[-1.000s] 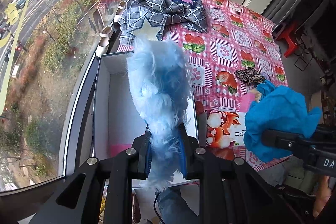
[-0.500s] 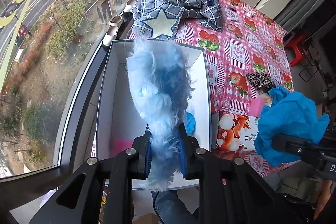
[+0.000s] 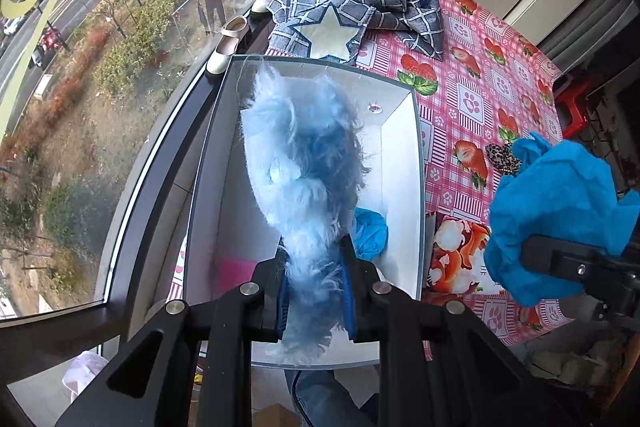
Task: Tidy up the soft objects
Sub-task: 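Lower the fluffy item into the box with the left tool while the right tool lowers the blue cloth in, then move both tools away from the box toward the remaining soft items on the table, then grasp the leopard-print scrunchie with the left tool while the right tool grasps the beige knit sock, then lift the scrunchie and beige sock and carry both toward the white box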
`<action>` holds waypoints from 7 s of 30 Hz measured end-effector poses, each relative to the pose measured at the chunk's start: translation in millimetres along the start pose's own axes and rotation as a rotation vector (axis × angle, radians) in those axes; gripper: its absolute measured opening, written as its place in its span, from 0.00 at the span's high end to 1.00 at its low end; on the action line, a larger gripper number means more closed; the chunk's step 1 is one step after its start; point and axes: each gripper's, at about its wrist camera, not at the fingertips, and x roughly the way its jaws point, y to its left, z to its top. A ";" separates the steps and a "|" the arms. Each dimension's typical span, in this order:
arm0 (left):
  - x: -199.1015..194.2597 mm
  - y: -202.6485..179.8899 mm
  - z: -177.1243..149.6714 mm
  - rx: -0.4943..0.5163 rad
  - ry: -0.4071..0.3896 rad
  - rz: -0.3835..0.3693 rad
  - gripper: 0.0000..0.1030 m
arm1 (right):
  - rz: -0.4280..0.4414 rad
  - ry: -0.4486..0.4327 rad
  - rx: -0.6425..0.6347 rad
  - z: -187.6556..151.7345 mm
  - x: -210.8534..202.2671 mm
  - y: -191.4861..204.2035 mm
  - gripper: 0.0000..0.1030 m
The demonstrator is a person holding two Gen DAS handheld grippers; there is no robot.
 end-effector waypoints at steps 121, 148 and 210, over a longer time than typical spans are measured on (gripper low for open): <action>248.9 -358.2 133.6 0.255 0.415 -0.051 0.00 | -0.120 0.027 0.747 -96.4 28.9 -458.3 0.00; 280.9 -367.6 131.6 0.378 0.437 -0.006 0.00 | -0.236 0.118 0.534 -55.5 57.8 -445.0 0.00; 22.0 -219.7 -6.1 0.475 0.094 -0.137 0.79 | -0.162 -0.197 0.627 -122.8 -80.7 -253.1 0.67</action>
